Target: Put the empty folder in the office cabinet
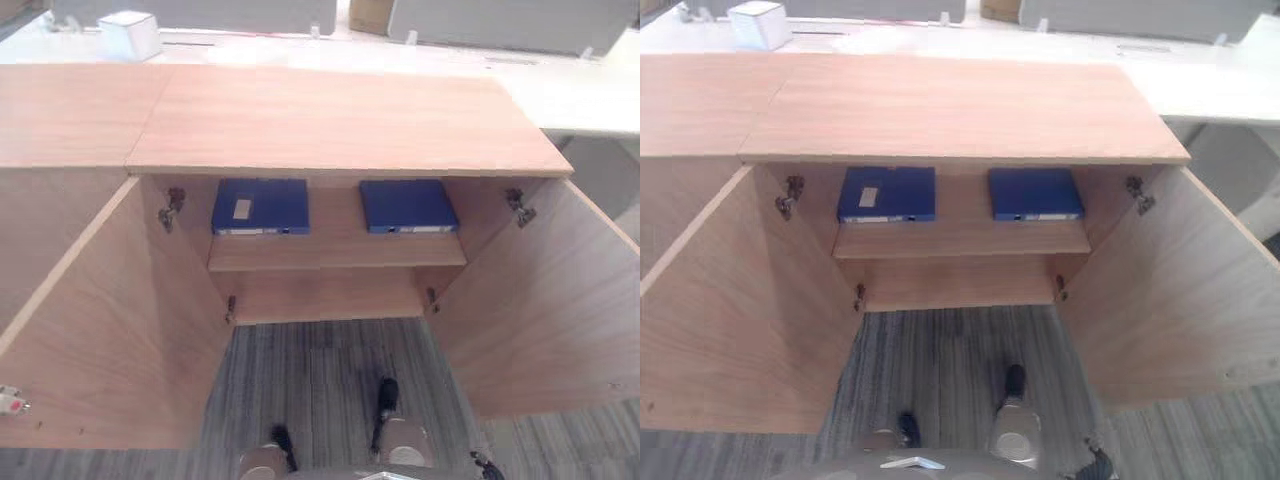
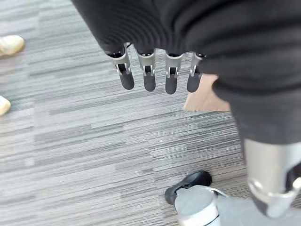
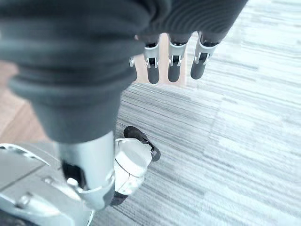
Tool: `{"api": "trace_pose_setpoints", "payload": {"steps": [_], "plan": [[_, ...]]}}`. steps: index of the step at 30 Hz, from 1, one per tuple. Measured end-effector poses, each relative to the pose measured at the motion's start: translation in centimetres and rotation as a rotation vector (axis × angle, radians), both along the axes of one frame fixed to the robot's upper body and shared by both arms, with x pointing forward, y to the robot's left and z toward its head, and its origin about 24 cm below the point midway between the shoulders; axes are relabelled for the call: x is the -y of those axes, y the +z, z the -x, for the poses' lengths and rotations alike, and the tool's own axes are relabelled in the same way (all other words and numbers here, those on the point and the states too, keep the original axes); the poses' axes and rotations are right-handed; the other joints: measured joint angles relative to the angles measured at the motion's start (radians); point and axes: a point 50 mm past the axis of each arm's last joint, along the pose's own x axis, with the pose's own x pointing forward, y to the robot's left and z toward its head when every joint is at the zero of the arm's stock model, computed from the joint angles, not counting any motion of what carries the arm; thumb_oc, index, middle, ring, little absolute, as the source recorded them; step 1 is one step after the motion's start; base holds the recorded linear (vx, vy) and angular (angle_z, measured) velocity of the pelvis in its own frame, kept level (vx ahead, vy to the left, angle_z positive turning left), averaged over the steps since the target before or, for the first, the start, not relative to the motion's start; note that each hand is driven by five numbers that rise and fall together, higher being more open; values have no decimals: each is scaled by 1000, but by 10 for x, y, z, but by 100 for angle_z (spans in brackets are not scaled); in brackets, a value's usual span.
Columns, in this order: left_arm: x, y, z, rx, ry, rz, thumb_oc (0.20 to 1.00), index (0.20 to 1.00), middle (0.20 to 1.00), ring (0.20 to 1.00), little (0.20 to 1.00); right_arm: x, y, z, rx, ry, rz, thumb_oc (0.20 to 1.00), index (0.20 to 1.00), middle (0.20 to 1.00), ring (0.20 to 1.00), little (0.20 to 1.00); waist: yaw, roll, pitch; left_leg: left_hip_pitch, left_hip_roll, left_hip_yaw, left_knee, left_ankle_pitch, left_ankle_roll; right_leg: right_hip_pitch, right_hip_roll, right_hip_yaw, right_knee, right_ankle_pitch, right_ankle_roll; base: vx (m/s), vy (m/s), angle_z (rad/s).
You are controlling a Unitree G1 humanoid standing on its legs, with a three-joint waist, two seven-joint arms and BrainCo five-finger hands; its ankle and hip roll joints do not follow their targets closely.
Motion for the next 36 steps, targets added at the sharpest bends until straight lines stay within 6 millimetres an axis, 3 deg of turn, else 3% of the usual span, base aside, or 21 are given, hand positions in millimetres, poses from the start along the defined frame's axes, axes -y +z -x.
{"api": "trace_pose_setpoints", "payload": {"steps": [2, 4, 5, 8, 9, 11, 12, 13, 14, 15, 16, 17, 19, 20, 21, 22, 24, 26, 30, 32, 36], "plan": [[-3, 1, -1, 0, -27, -10, 1000, 1000, 1000, 1000, 1000, -8, -5, 7, -37, -41, -20, 1000, 1000, 1000, 1000, 1000, 21, 27, -25, 39, 32, 31, -99, 62, -37, 8, 31, 58, 192, -45, -9, -210, -18, -43], [-3, 1, -6, 22, -31, -13, 1000, 1000, 1000, 1000, 1000, -12, -6, 4, -36, -49, -32, 1000, 1000, 1000, 1000, 1000, 43, 9, -57, 33, 48, 47, -123, 81, -57, 74, 17, 86, 221, -89, -5, -157, -49, -44], [-4, 2, -9, 29, -32, -21, 1000, 1000, 1000, 1000, 1000, -13, -7, 4, -42, -57, -31, 1000, 1000, 1000, 1000, 1000, 50, -4, -72, 24, 59, 42, -125, 79, -72, 124, 12, 91, 195, -95, -20, -114, -88, -40], [-1, 1, -21, 55, -28, -13, 1000, 1000, 1000, 1000, 1000, -15, -9, 3, -33, -142, -15, 1000, 1000, 1000, 1000, 1000, 77, -68, -113, -3, 45, -3, -99, 56, -121, 232, 44, 99, -103, -145, -37, -47, -120, -81], [14, -2, -19, 47, -9, 21, 1000, 1000, 1000, 1000, 1000, -2, -6, 0, -6, -216, 14, 1000, 1000, 1000, 1000, 1000, 71, -46, -125, -13, 63, -21, -100, 55, -123, 247, 66, 74, -184, -110, -55, -3, -173, -102], [15, -2, -27, 73, 0, 22, 1000, 1000, 1000, 1000, 1000, 7, -5, 3, -3, -252, 43, 1000, 1000, 1000, 1000, 1000, 61, -29, -135, -6, 68, -22, -96, 53, -128, 247, 78, 60, -199, -89, -55, -13, -194, -37], [15, -2, -23, 60, 8, 22, 1000, 1000, 1000, 1000, 1000, 15, -4, 15, -16, -334, 67, 1000, 1000, 1000, 1000, 1000, 54, -5, -166, -1, 94, -23, -112, 61, -143, 264, 93, 37, -240, -99, -34, -20, -210, -37], [23, -4, -25, 71, 24, 40, 1000, 1000, 1000, 1000, 1000, 23, -2, 17, -1, -423, 90, 1000, 1000, 1000, 1000, 1000, 72, 52, -189, -16, 144, -7, -112, 81, -178, 239, 112, 51, -185, -98, -39, -10, -273, -45], [21, -3, -26, 76, 44, 34, 1000, 1000, 1000, 1000, 1000, 25, -1, 11, 24, -466, 95, 1000, 1000, 1000, 1000, 1000, 61, 48, -196, -28, 147, 4, -91, 80, -179, 184, 79, 84, -32, -121, -61, 15, -208, -41], [19, -3, -26, 78, 47, 27, 1000, 1000, 1000, 1000, 1000, 25, -1, 11, 32, -478, 100, 1000, 1000, 1000, 1000, 1000, 59, 36, -209, -37, 141, 11, -92, 78, -181, 163, 49, 106, 18, -141, -61, 25, -215, -7], [10, -1, -26, 81, 43, 2, 1000, 1000, 1000, 1000, 1000, 21, -1, 7, 42, -485, 102, 1000, 1000, 1000, 1000, 1000, 61, -2, -224, -45, 126, 13, -102, 75, -186, 160, 9, 125, -15, -173, -52, 12, -227, -8], [8, -1, -24, 70, 48, -9, 1000, 1000, 1000, 1000, 1000, 21, 0, 0, 58, -486, 107, 1000, 1000, 1000, 1000, 1000, 64, 0, -236, -39, 146, 10, -126, 80, -194, 171, 25, 117, -73, -162, -10, -4, -225, -12], [17, -3, -15, 50, 54, 12, 1000, 1000, 1000, 1000, 1000, 36, 6, -12, 100, -481, 152, 1000, 1000, 1000, 1000, 1000, 72, 38, -236, -34, 196, 10, -118, 61, -184, 209, 86, 100, -160, -113, -36, -3, -184, -18], [17, -3, -15, 50, 54, 12, 1000, 1000, 1000, 1000, 1000, 36, 6, -12, 100, -481, 152, 1000, 1000, 1000, 1000, 1000, 72, 38, -236, -34, 196, 10, -118, 61, -184, 209, 86, 100, -160, -113, -36, 9, -197, -20], [30, -6, -8, 34, 62, 41, 1000, 1000, 1000, 1000, 1000, 60, 18, -26, 162, -471, 214, 1000, 1000, 1000, 1000, 1000, 90, 84, -239, -31, 215, 10, -118, 52, -172, 243, 117, 98, -220, -84, -48, 18, -194, -8], [33, -6, -9, 35, 62, 49, 1000, 1000, 1000, 1000, 1000, 69, 22, -32, 178, -459, 237, 1000, 1000, 1000, 1000, 1000, 94, 97, -241, -39, 219, 13, -109, 46, -168, 258, 121, 96, -250, -73, -49, 28, -242, 0], [37, -7, -11, 45, 57, 58, 1000, 1000, 1000, 1000, 1000, 81, 30, -42, 212, -457, 271, 1000, 1000, 1000, 1000, 1000, 101, 100, -242, -48, 218, 11, -90, 7, -178, 290, 121, 78, -302, -62, -50, 19, -175, 25], [37, -6, -11, 45, 46, 58, 1000, 1000, 1000, 1000, 1000, 86, 34, -52, 234, -456, 280, 1000, 1000, 1000, 1000, 1000, 101, 99, -240, -47, 217, 9, -91, 11, -184, 304, 121, 75, -321, -40, -48, 7, -101, 15], [41, -6, -19, 73, -24, 78, 1000, 1000, 1000, 1000, 1000, 120, 68, -102, 376, -479, 370, 1000, 1000, 1000, 1000, 1000, 139, 124, -222, -50, 212, -21, -95, 53, -227, 336, 120, 63, -344, -27, -43, -4, -64, 5], [43, -5, -20, 80, -49, 96, 1000, 1000, 1000, 1000, 1000, 144, 105, -138, 501, -462, 438, 1000, 1000, 1000, 1000, 1000, 147, 162, -202, -57, 208, -42, -88, 116, -240, 340, 119, 54, -344, -25, -37, -6, -21, 11], [29, -4, -14, 61, -78, 67, 1000, 1000, 1000, 1000, 1000, 155, 126, -159, 536, -432, 490, 1000, 1000, 1000, 1000, 1000, 174, 171, -196, -61, 185, -74, -93, 159, -241, 359, 106, 15, -344, -26, -36, 4, -35, 32]]}}
